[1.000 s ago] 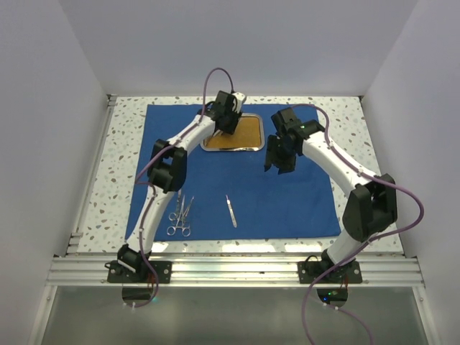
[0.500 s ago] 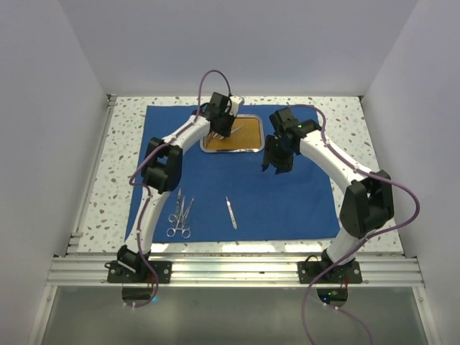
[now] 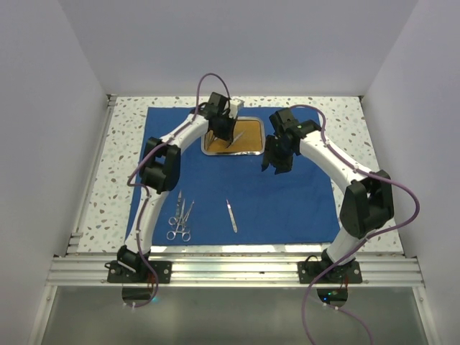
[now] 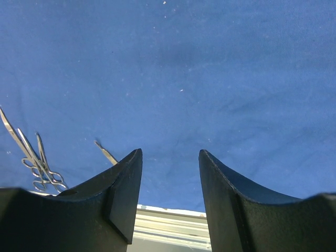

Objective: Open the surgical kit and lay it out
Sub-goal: Pick up the medical item from the container.

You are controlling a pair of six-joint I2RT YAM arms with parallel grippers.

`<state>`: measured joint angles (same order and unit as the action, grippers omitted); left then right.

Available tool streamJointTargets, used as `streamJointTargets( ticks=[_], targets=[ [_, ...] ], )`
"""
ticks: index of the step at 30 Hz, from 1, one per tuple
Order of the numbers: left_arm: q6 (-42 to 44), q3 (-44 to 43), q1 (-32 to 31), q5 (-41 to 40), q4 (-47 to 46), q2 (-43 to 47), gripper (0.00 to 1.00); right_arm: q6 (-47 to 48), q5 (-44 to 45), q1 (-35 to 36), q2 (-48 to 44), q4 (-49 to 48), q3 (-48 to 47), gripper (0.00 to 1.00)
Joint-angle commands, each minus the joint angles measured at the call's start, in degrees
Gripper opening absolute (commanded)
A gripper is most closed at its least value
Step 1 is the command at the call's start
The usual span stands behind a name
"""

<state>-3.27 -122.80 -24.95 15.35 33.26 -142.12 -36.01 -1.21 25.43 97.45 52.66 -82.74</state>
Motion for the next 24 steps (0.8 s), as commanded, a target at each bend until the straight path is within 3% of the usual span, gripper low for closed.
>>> streamJointTargets(
  ticks=[1,6,7,8,11,16,24],
  targets=[
    [-4.20,0.63,-1.59,7.41,6.92,4.56,0.00,-0.55,-1.07,-0.12,-1.91,-1.07,-0.05,0.51],
    [-3.51,2.74,-1.59,5.92,3.31,7.65,0.02,-0.82,-1.42,-0.21,-2.09,-1.25,-0.23,0.51],
    [-2.89,2.92,-1.59,5.22,3.48,7.22,0.11,-1.08,-1.60,-0.29,-2.09,-1.34,-0.06,0.51],
    [-2.36,2.92,-1.59,4.69,3.92,6.69,0.34,-1.08,-1.60,-0.12,-2.09,-1.34,-0.05,0.51],
    [-0.08,3.27,-1.86,2.23,5.59,4.41,0.44,-1.26,-1.69,-0.21,-2.26,-1.34,0.12,0.51],
    [2.21,6.52,-2.73,-1.90,4.54,3.17,0.46,-1.34,-1.07,-0.21,-3.23,-1.16,1.09,0.51],
    [3.00,3.62,-3.79,-11.57,8.49,-3.50,0.44,-1.43,-1.07,-0.03,-3.05,-1.34,1.44,0.51]
  ],
)
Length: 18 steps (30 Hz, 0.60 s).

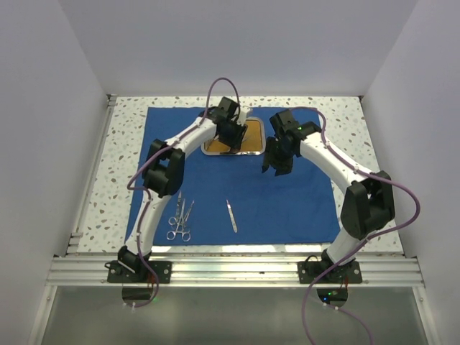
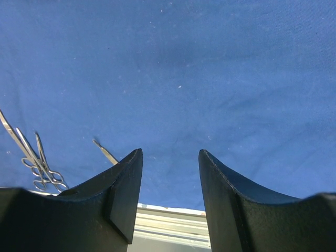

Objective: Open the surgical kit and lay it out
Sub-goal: Pick up the medical item from the container.

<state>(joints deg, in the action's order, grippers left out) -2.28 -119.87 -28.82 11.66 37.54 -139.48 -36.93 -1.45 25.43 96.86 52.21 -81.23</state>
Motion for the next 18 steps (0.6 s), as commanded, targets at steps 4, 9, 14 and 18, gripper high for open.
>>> streamJointTargets(
  ticks=[4,9,14,18],
  targets=[
    [2.02,1.92,0.17,-14.27,5.44,-9.13,0.29,-0.51,-0.83,-0.21,-2.11,-0.70,0.02,0.51],
    [2.02,0.52,0.78,-15.62,6.67,-12.21,0.22,-0.34,-0.83,-0.21,-2.64,-0.79,1.25,0.51],
    [3.50,0.26,1.57,-15.62,6.32,-13.01,0.14,-0.16,-0.31,-0.29,-3.43,-0.70,2.22,0.51],
    [3.69,-0.45,2.10,-16.23,5.97,-12.57,0.03,0.10,-0.22,-0.38,-3.43,-0.79,2.22,0.51]
  ],
)
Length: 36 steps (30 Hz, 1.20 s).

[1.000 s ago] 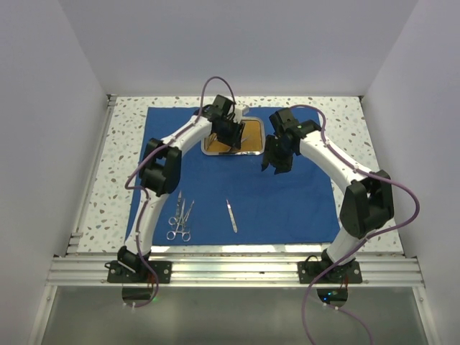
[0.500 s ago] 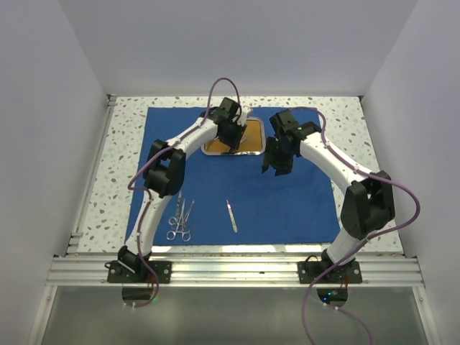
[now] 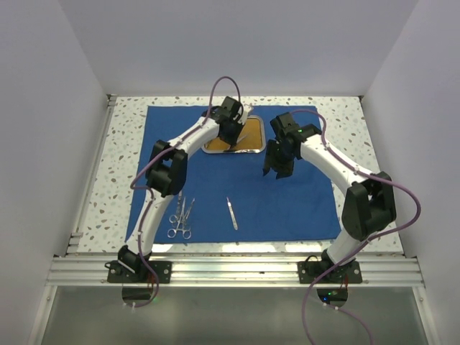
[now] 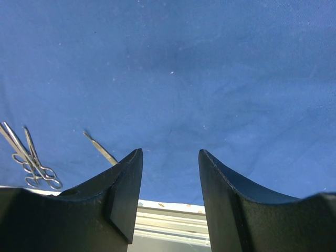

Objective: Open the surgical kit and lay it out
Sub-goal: Pick up the medical item from the container, then place the medical item in the surgical kit.

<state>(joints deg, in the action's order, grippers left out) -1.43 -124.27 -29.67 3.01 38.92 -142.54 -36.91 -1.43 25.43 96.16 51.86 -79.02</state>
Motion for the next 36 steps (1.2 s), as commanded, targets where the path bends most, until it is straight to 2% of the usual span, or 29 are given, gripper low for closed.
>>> streamJointTargets(
  ticks=[1,4,10,18,23,27,36],
  targets=[
    [2.84,3.51,2.95,-7.75,4.59,-9.16,0.00,0.08,-0.41,-0.38,-2.56,-0.44,-0.08,0.50],
    [2.58,2.54,2.95,-7.49,4.06,-6.35,0.00,0.43,-0.85,-0.47,-2.12,-0.53,-0.51,0.50],
    [1.87,-6.06,3.04,-6.17,5.38,-1.43,0.00,0.34,-2.17,-0.47,-1.42,-1.32,-0.78,0.50],
    [-1.82,-1.78,3.22,-4.95,0.38,8.66,0.00,0.43,-2.79,-0.56,-1.32,-1.32,-2.18,0.50],
    [-7.34,5.86,2.95,-3.27,-1.29,14.91,0.00,0.43,-2.35,-0.56,-1.76,-1.23,-2.80,0.50],
    [-12.01,16.23,2.43,-0.90,-4.46,25.36,0.00,0.61,-1.21,-0.56,-3.08,-1.05,-3.07,0.50],
    [-24.83,42.07,-1.35,-6.33,-7.36,45.40,0.00,0.87,2.14,-0.56,-8.70,-1.67,-2.37,0.50]
  ],
)
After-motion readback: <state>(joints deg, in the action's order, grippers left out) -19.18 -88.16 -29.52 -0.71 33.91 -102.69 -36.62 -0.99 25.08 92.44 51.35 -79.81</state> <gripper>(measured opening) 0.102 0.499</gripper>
